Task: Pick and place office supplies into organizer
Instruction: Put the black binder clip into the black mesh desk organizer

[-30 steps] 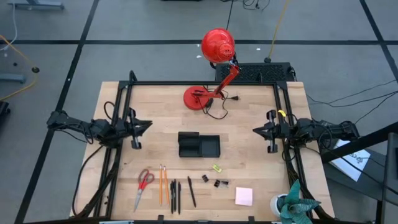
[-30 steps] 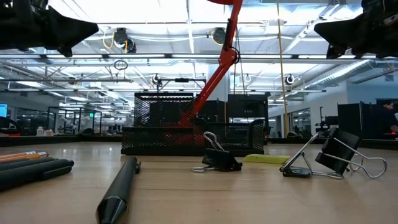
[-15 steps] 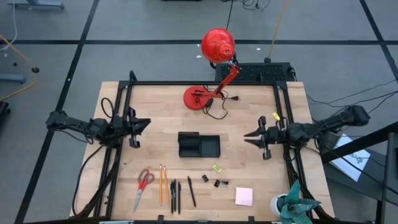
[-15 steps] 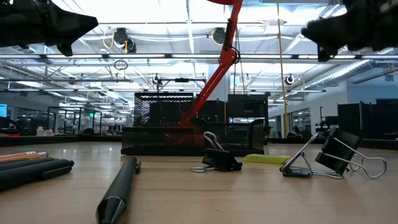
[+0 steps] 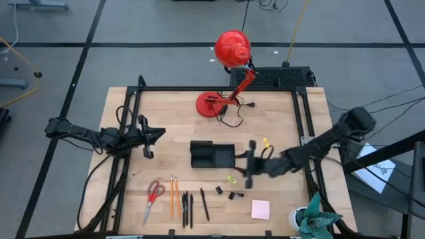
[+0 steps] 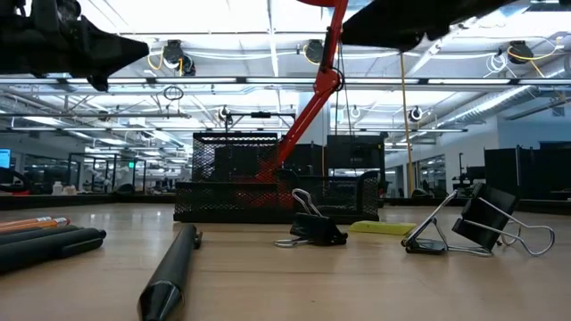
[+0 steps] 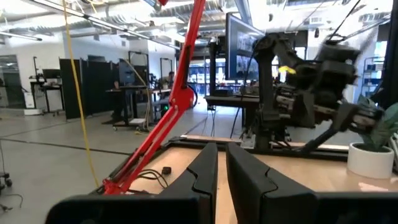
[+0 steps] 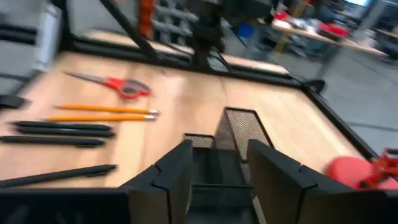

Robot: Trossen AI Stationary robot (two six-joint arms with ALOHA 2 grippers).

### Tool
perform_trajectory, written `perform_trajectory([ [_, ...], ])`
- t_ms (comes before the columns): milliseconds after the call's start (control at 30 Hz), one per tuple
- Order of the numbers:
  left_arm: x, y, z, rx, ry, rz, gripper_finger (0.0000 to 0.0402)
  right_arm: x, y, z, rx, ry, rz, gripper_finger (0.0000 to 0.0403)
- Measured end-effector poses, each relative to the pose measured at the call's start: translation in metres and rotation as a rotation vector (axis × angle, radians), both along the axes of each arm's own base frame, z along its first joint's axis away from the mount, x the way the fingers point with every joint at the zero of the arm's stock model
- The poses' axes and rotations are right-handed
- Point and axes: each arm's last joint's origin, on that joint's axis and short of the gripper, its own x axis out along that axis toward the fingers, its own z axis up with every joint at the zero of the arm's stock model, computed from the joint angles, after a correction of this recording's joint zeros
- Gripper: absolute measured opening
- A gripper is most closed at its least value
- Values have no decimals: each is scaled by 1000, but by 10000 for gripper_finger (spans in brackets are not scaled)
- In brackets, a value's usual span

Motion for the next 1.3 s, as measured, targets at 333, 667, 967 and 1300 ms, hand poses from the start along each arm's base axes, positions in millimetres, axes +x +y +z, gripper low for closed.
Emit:
perform_trajectory([
  [333, 0, 0, -1, -5, 8, -2, 42, 32, 56, -41, -16, 68, -42, 184],
  [667, 0, 0, -1, -5, 11, -2, 42, 43, 77, -61, 173, 106, 38, 182],
  [967, 0, 0, -2, -3, 16, -2, 42, 52, 84, -77, 268, 181, 79, 181],
  [1300, 0, 0, -2, 0, 20, -1, 42, 60, 72, -97, 308, 239, 49, 180],
])
